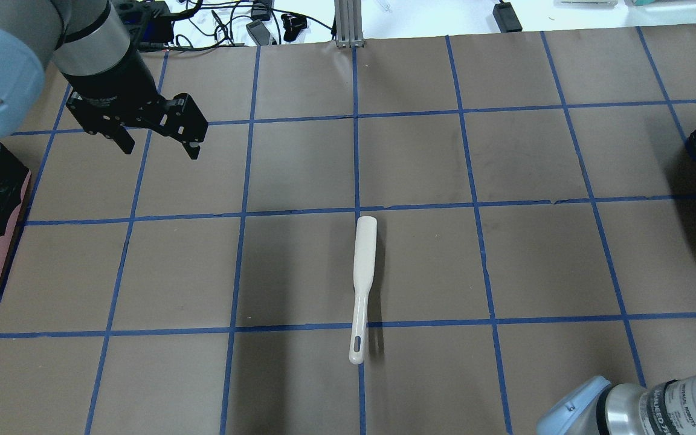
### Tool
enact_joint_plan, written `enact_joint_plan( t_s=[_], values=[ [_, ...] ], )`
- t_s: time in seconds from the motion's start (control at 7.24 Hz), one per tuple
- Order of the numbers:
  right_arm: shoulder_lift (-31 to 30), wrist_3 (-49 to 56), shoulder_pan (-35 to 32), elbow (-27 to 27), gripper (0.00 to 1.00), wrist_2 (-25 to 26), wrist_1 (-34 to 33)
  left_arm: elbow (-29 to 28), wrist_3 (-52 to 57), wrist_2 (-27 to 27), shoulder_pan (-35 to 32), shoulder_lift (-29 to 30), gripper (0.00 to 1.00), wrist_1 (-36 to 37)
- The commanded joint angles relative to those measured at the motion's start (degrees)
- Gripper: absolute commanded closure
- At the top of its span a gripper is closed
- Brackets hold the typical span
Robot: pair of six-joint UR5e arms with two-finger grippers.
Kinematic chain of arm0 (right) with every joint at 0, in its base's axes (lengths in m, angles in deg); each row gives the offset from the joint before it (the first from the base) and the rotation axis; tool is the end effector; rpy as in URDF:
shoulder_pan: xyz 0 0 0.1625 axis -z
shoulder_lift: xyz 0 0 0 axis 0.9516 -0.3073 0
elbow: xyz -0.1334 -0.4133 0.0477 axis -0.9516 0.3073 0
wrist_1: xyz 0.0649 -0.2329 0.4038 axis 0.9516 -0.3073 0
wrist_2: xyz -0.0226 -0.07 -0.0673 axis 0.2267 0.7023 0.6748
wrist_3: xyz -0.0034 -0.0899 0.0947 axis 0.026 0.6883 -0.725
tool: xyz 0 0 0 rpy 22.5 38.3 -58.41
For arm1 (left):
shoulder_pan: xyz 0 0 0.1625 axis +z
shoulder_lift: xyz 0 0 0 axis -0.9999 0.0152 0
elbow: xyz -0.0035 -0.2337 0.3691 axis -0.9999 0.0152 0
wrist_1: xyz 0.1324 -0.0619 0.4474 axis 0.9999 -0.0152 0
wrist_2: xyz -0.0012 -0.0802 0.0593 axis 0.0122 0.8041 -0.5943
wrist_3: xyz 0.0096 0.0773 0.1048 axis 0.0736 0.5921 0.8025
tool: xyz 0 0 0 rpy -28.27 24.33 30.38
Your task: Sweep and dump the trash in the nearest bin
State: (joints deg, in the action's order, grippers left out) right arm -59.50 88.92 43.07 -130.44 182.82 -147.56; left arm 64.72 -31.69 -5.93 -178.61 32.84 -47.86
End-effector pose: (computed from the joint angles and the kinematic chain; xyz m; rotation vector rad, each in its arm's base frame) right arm -0.6327 -0.4687 0.4531 1.5871 -2.0178 -0.4537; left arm -0.1233 -0.5517 0.4662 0.1763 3.0994 0.0551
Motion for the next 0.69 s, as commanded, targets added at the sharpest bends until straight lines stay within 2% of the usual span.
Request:
enact_joint_plan(
  t_s=[0.0, 0.41, 0.55],
  values=[
    [-2.34, 0.15, -3.29, -0.14, 1.0, 4.66, -1.41, 0.55, 0.57, 1.43, 1.23, -0.4, 0.0, -0.61],
    [-3.05, 1.02, -4.72, -2.43, 1.0, 6.63, -3.15, 0.11, 3.82, 1.08, 3.78, -0.75, 0.0, -0.78],
    [-4.1, 3.29, -4.8, -2.6, 1.0, 6.55, -5.77, 0.02, 3.82, 1.25, 3.87, -0.75, 0.0, -0.69]
  ],
)
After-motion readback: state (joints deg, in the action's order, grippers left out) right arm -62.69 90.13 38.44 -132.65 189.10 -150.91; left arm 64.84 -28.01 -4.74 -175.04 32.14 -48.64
